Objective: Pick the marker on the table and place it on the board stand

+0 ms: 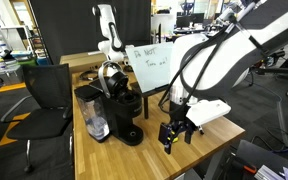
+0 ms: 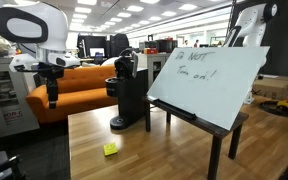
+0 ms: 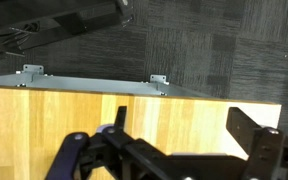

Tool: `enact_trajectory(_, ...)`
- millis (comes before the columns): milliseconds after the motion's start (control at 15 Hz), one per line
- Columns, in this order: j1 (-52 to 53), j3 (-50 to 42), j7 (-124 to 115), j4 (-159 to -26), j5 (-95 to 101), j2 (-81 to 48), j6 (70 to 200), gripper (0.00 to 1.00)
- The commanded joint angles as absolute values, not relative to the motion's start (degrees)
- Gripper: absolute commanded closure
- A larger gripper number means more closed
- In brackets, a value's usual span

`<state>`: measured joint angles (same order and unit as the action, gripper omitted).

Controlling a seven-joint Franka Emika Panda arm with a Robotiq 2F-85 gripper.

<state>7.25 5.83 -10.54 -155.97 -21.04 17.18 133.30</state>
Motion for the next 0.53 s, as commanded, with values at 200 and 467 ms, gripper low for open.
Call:
enact_trajectory(200, 1.9, 1.9, -9.7, -156.8, -14.3, 21.0, 133.1, 0.00)
enact_trajectory(467, -2.0, -1.9, -8.2, -156.7, -12.2, 20.2, 134.0, 0.00)
